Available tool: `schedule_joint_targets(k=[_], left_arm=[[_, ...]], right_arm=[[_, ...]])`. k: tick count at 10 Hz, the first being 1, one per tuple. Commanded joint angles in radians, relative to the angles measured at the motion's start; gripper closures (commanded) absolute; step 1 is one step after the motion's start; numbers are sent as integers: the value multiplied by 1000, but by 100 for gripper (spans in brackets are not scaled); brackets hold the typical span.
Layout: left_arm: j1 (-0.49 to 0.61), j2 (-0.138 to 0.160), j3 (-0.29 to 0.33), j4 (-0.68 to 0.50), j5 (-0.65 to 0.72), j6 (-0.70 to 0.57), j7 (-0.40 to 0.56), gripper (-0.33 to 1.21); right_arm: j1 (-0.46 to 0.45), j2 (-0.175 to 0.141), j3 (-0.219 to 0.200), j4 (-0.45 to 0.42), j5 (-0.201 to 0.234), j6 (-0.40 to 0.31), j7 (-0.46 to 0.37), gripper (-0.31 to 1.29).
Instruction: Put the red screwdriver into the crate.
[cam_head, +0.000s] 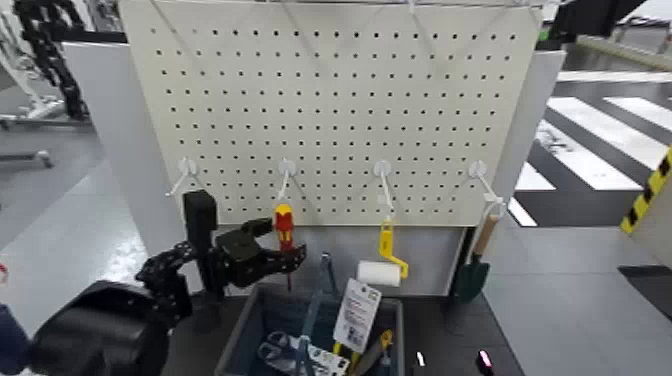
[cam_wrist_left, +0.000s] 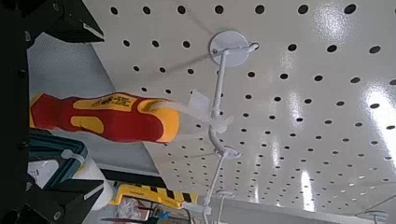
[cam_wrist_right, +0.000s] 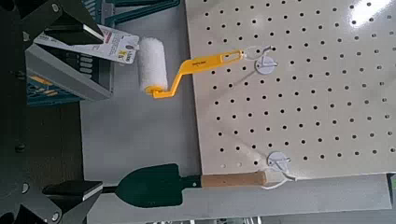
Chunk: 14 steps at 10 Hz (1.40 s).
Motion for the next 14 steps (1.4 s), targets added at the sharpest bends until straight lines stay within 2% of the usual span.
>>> schedule_joint_targets(k=[1,3,10,14], left_arm=[[-13,-1,-9,11,3,7,-6,82],[-15,0,-12,9,6,24,-6,111],[2,-4,1,-15,15,29,-18,112],[70,-30,48,-107,18,72,-30,112]], right_arm=[[-2,0,-1,3,-2,-5,0,19],[-3,-2,-1,5,-4,-7,0,19],[-5,-3,-1,8,-6,-10,0,20],[-5,-2,-1,8,-9,-7,0,20]])
